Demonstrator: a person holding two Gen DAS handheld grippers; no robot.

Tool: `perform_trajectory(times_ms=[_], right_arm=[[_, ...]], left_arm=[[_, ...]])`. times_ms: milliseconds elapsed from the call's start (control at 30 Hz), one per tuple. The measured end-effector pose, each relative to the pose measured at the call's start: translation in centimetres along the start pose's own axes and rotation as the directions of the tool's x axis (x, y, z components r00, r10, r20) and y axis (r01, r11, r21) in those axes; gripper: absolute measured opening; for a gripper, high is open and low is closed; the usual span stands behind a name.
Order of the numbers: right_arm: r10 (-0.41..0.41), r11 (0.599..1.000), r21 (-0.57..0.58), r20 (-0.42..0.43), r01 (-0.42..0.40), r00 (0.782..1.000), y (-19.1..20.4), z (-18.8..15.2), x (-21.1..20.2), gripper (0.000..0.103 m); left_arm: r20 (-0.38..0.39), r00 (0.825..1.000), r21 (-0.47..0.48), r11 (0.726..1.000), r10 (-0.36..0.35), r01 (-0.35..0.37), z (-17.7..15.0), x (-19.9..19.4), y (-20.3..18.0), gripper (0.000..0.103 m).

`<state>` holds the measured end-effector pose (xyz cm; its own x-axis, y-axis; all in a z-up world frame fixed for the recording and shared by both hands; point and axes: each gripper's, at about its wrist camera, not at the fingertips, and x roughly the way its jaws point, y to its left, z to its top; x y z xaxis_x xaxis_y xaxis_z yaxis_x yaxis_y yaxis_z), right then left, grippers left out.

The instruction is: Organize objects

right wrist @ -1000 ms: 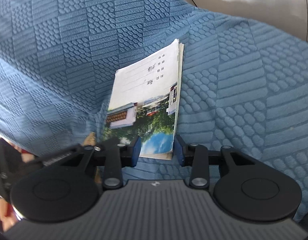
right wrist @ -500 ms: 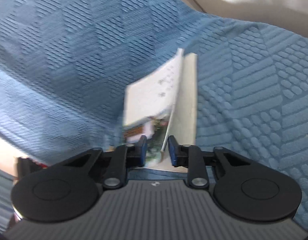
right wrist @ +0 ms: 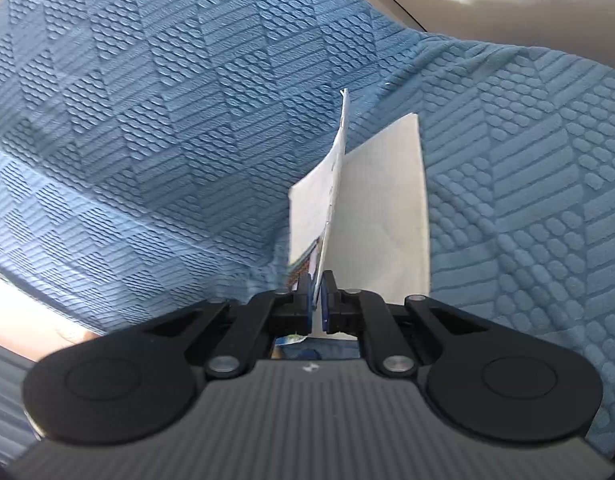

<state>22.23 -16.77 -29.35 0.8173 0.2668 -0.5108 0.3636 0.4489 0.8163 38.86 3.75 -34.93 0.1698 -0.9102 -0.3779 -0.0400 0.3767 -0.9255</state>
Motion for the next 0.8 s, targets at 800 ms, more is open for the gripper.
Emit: perform_trajectory(times_ms=[800], right_arm=[[-0.017, 1.0, 0.024, -0.02, 0.017, 1.0, -2.5, 0.2, -4.0, 0.006]], left_arm=[[0.062, 0.995, -0.145, 0.987, 0.084, -0.074, -0.4, 1.7, 4.1, 0.035]])
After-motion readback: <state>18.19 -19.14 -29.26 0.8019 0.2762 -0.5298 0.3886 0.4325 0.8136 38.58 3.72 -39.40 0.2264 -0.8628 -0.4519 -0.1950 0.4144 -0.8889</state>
